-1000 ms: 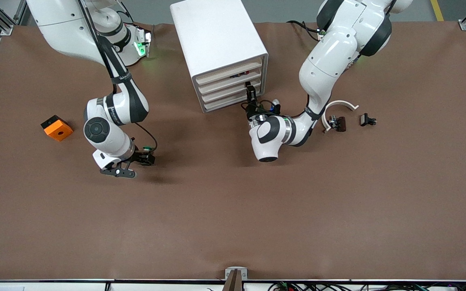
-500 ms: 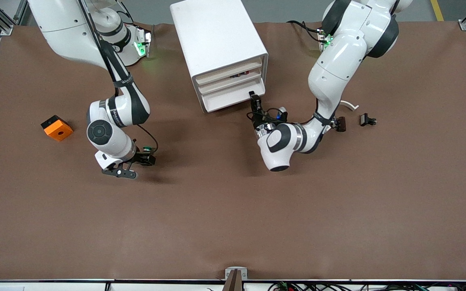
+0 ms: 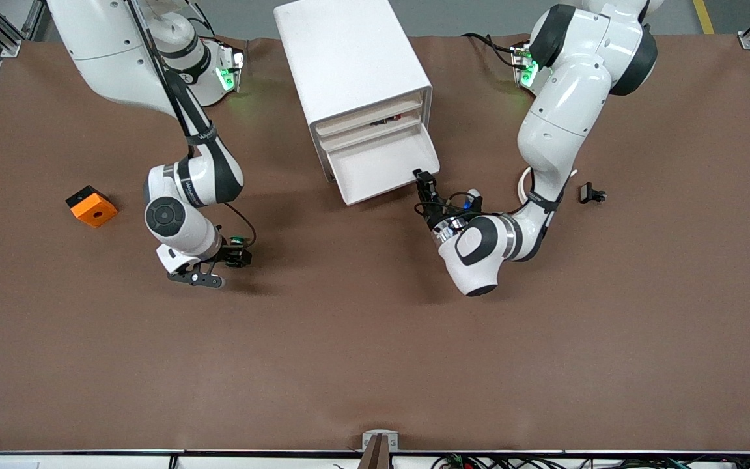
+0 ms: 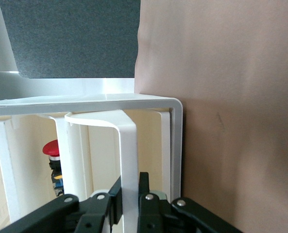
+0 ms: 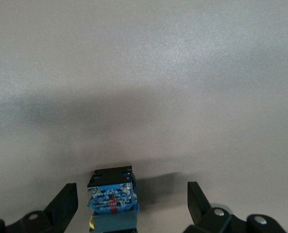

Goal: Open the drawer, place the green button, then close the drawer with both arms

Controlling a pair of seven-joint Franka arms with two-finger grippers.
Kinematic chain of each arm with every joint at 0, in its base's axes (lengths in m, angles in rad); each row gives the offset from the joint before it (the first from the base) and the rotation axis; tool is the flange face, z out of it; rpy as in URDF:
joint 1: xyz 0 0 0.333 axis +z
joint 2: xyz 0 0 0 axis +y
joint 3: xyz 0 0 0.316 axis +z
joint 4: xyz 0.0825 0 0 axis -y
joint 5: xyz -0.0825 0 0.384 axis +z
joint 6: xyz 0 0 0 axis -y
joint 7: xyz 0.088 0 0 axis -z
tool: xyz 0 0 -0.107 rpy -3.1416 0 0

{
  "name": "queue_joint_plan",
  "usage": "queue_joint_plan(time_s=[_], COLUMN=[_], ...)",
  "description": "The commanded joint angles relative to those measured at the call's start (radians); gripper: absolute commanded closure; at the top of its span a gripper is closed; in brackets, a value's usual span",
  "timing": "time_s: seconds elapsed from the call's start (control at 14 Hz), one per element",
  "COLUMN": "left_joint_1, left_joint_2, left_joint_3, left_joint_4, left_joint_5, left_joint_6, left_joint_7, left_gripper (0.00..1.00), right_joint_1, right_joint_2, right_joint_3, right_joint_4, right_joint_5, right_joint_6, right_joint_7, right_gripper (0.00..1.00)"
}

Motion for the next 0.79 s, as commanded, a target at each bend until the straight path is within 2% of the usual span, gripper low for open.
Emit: queue_joint_plan(time_s=[0.0,0.21,0.43,0.71], left_joint_1=[0.016,0.038,0.061,0.090], left_joint_2=[0.023,0.023,0.023,0.029], left_joint_3=[0.026,0.026,0.028,0.028], left_joint_4=[0.035,0.037,0.037,0.049], left_joint_5=[0.012,0.012,0.012,0.012], left_joint_6=[-0.008,-0.008,-0.009,-0.008], left_joint_7=[0.012,0.010,0.010,0.009], left_gripper=[0.97,0.96,0.96,0.93], right_joint_1=[-0.001,-0.002,0.001,0.001], right_joint_2=[0.000,0.000,0.000,0.000], right_joint_3=[0.005,0.008,0.008,0.008], right_joint_4=[-0.009,-0.018,-0.034,-0.035], right_joint_5=[-0.003,-0.002,0.043,0.043], right_joint_6=[0.031,0.051,0.081,0.084], right_joint_7=[0.018,0.019,0.022,0.012], right_gripper=[0.00,0.00,0.00,0.00])
